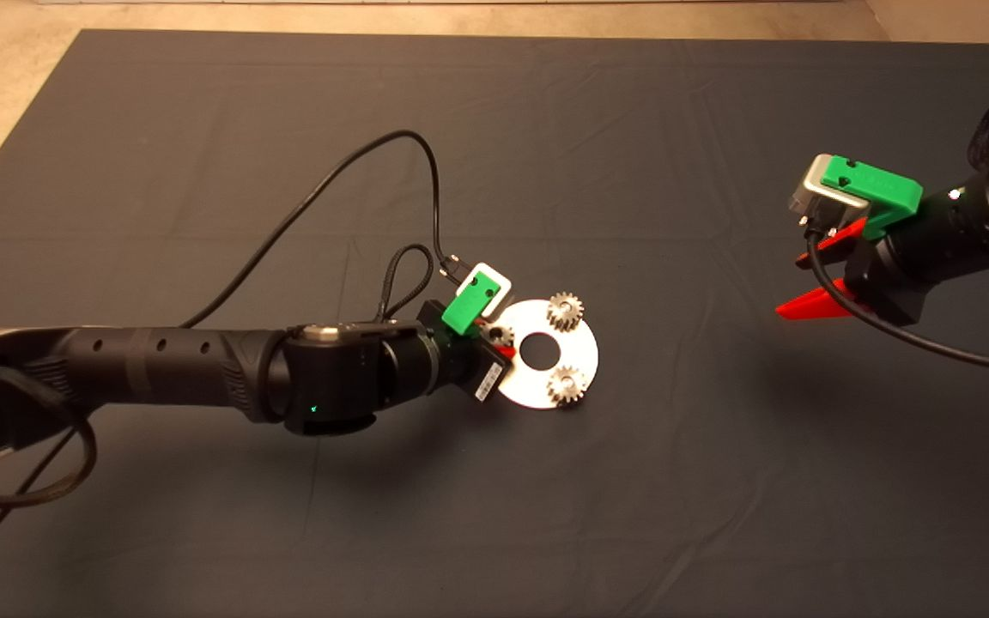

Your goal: Install three planetary gears onto the carrier pins

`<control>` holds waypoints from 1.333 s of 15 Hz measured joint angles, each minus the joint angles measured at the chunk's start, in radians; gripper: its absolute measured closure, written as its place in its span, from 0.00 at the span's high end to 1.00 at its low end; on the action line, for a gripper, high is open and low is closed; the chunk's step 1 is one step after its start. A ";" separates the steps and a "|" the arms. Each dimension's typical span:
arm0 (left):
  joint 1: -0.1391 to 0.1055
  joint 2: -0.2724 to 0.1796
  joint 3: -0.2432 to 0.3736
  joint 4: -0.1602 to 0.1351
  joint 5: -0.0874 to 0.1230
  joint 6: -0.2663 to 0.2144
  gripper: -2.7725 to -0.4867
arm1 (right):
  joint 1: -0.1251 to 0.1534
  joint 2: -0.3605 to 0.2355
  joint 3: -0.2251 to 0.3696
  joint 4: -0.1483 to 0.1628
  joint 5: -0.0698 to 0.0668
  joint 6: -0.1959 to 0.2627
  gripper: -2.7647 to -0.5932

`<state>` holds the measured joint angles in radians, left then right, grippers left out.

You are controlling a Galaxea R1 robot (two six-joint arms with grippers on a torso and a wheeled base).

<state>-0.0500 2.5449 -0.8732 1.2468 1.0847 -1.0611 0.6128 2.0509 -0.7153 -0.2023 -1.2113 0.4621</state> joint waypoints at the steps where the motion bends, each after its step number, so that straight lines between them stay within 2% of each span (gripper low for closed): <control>1: 0.000 0.001 0.000 0.000 0.001 0.000 0.07 | 0.000 0.000 0.001 0.000 -0.001 0.000 0.47; 9: 0.000 0.001 0.000 -0.001 0.004 0.000 0.08 | 0.000 0.000 0.003 0.000 0.000 0.000 0.47; 13: 0.000 0.001 0.000 -0.001 0.004 0.000 0.15 | 0.000 -0.001 0.006 0.000 0.000 0.000 0.47; 19: 0.000 0.001 0.000 -0.001 0.003 0.000 0.19 | 0.000 -0.001 0.023 0.000 0.000 0.000 0.47; 20: 0.000 0.001 0.002 -0.001 0.003 -0.001 0.23 | 0.000 -0.002 0.023 0.000 0.000 0.000 0.47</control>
<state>-0.0496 2.5457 -0.8715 1.2453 1.0875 -1.0617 0.6128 2.0493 -0.6926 -0.2023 -1.2117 0.4621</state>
